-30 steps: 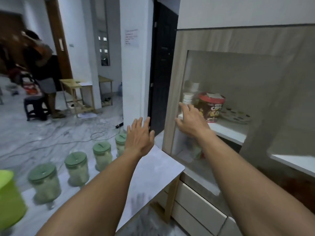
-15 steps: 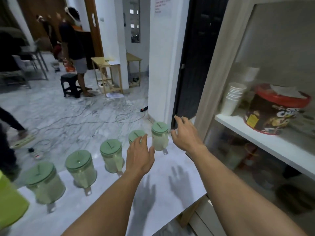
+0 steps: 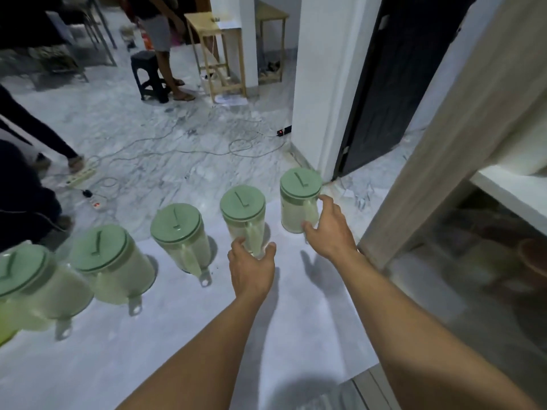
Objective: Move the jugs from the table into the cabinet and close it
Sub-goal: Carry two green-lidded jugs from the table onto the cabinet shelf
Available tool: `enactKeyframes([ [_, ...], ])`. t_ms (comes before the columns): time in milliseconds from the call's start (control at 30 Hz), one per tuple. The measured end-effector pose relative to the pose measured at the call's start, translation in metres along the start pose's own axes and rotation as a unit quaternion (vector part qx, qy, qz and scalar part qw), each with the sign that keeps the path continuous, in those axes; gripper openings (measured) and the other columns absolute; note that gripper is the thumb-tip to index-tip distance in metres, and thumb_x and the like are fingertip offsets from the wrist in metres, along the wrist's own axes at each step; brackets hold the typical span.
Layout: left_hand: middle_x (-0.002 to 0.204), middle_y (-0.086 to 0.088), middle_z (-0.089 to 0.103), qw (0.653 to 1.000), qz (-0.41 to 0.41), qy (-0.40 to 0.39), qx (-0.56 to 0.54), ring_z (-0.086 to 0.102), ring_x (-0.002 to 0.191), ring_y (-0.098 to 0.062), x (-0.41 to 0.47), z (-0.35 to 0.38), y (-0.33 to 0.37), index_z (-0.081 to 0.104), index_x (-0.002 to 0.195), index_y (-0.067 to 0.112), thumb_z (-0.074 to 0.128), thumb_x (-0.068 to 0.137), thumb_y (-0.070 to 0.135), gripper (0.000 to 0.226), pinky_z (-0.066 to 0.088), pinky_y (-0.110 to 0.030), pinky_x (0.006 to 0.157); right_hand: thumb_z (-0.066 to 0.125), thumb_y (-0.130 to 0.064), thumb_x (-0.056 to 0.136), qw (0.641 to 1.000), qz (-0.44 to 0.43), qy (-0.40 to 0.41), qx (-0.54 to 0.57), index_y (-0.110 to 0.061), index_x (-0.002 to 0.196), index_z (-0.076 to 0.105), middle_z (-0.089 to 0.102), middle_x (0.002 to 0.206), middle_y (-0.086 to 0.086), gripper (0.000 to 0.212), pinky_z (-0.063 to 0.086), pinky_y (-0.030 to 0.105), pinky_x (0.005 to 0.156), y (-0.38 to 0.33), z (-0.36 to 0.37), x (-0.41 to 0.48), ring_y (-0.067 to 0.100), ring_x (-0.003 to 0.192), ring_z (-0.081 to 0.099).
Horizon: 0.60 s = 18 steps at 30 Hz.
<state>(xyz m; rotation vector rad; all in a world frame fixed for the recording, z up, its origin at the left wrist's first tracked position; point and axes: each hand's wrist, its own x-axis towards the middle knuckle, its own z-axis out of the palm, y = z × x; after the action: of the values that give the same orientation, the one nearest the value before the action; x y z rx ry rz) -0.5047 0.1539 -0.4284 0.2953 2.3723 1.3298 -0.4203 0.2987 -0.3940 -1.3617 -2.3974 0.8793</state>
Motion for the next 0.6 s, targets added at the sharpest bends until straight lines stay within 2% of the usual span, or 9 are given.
enactKeyframes([
  [100,0.126,-0.002,0.055,0.999,-0.022,0.023,-0.022,0.056,0.113,-0.025,0.016,0.015,-0.005,0.047,0.129,0.021,0.07,0.077,0.051,0.064,0.044,-0.036,0.091,0.068,-0.04,0.085,0.993,0.062,-0.002,0.098,-0.027,0.14,0.027,0.056,0.129,0.011,0.07,0.051,0.048,0.091,0.007,0.021,0.016,0.033,0.113,0.06],
  [200,0.11,0.001,0.064,0.999,-0.018,0.022,-0.041,0.06,0.103,-0.024,0.026,0.025,-0.009,0.056,0.114,0.023,0.067,0.076,0.055,0.051,0.048,-0.038,0.087,0.074,-0.041,0.082,0.974,0.112,0.009,0.197,-0.025,0.133,0.034,0.06,0.122,0.008,0.067,0.051,0.04,0.084,0.014,0.038,0.029,0.03,0.106,0.062],
  [300,0.094,0.004,0.067,0.998,-0.022,0.028,-0.059,0.06,0.09,-0.021,0.031,0.031,-0.004,0.062,0.101,0.023,0.064,0.082,0.053,0.035,0.045,-0.035,0.078,0.077,-0.037,0.083,0.955,0.147,0.021,0.258,-0.018,0.124,0.049,0.066,0.111,0.004,0.053,0.043,0.031,0.075,0.019,0.047,0.044,0.024,0.096,0.063],
  [367,0.086,0.007,0.067,0.997,-0.018,0.038,-0.069,0.06,0.083,-0.018,0.033,0.032,-0.001,0.065,0.094,0.023,0.063,0.084,0.053,0.032,0.042,-0.032,0.073,0.077,-0.035,0.083,0.95,0.145,0.03,0.274,-0.015,0.114,0.06,0.069,0.101,0.002,0.04,0.043,0.029,0.074,0.02,0.052,0.048,0.023,0.093,0.064],
  [467,0.079,0.01,0.066,0.997,-0.014,0.044,-0.07,0.059,0.077,-0.013,0.037,0.033,0.0,0.066,0.088,0.027,0.062,0.085,0.051,0.025,0.041,-0.031,0.07,0.075,-0.03,0.085,0.937,0.148,0.036,0.315,-0.013,0.102,0.066,0.068,0.088,-0.002,0.025,0.045,0.029,0.067,0.021,0.057,0.05,0.023,0.089,0.067],
  [600,0.074,0.007,0.065,0.995,-0.023,0.064,-0.078,0.062,0.074,-0.017,0.042,0.034,0.002,0.061,0.081,0.028,0.06,0.087,0.037,0.011,0.043,-0.03,0.069,0.073,-0.026,0.086,0.928,0.144,0.039,0.341,-0.012,0.104,0.069,0.072,0.094,0.001,0.023,0.048,0.029,0.076,0.021,0.064,0.053,0.022,0.089,0.067],
])
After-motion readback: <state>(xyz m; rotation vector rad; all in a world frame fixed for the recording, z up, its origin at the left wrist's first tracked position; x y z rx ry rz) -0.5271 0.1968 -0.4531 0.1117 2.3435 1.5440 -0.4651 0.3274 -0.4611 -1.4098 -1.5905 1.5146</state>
